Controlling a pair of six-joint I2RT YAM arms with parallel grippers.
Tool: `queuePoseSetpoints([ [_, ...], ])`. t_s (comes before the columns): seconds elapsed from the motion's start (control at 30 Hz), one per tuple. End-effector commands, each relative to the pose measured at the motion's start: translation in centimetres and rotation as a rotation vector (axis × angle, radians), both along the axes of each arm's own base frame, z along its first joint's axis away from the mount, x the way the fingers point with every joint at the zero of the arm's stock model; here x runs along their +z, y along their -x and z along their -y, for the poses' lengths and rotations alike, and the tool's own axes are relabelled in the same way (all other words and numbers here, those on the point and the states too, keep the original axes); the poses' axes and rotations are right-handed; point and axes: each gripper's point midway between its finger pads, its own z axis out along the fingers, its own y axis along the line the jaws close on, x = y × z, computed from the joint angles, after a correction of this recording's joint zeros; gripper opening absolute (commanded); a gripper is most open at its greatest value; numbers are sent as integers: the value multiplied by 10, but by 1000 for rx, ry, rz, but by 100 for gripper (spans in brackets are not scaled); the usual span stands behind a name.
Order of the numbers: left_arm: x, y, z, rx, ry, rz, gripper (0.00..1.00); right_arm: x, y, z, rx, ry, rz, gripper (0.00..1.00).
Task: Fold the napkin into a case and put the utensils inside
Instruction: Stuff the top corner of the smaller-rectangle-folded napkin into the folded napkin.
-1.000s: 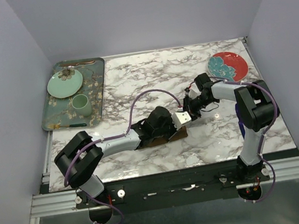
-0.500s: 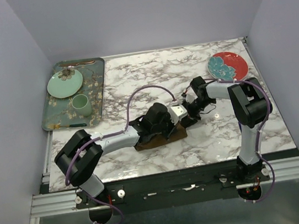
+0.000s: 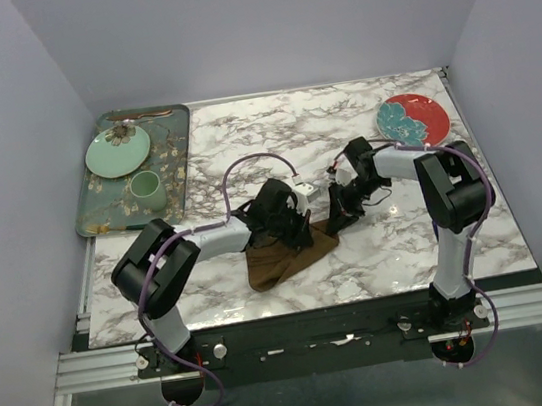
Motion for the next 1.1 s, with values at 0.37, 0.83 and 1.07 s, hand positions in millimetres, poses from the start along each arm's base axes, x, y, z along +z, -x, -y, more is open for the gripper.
queuePoseSetpoints([
  [0.37, -20, 6, 1, 17, -3, -202, 0, 33, -21, -3, 203, 58, 455, 27],
  [0.83, -32, 0, -2, 38, 7, -289, 0, 36, -32, -2, 388, 120, 835, 41],
  [1.07, -35, -4, -5, 56, 13, -327, 0, 37, -36, -10, 488, 169, 928, 36],
])
